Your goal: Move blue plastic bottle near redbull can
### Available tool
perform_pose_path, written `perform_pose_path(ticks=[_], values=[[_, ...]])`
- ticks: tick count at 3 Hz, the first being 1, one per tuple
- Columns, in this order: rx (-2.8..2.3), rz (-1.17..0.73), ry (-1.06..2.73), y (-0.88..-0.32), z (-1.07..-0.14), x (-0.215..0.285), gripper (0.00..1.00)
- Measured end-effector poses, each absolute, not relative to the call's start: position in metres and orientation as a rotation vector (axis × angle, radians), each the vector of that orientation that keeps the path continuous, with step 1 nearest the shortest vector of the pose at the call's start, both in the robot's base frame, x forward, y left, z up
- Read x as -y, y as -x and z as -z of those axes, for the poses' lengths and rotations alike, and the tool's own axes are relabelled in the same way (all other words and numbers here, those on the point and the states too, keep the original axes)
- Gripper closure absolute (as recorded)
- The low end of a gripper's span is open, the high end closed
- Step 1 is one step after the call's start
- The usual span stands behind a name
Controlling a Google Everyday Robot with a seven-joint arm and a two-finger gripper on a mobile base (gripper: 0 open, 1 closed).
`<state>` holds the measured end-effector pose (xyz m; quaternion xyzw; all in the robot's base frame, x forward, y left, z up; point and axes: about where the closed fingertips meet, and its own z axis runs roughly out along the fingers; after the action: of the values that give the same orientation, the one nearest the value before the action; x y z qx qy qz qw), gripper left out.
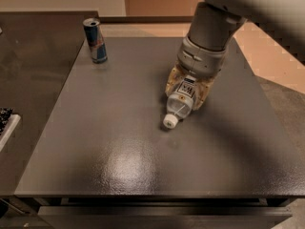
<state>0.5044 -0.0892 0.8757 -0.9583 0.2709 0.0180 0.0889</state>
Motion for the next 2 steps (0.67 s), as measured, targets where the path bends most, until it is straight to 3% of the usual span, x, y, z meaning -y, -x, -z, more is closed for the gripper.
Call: perform_pose_path(ticks=[2], values=[[-0.911,0.011,2.728,-0.545,-0.906,0.054,1.00]])
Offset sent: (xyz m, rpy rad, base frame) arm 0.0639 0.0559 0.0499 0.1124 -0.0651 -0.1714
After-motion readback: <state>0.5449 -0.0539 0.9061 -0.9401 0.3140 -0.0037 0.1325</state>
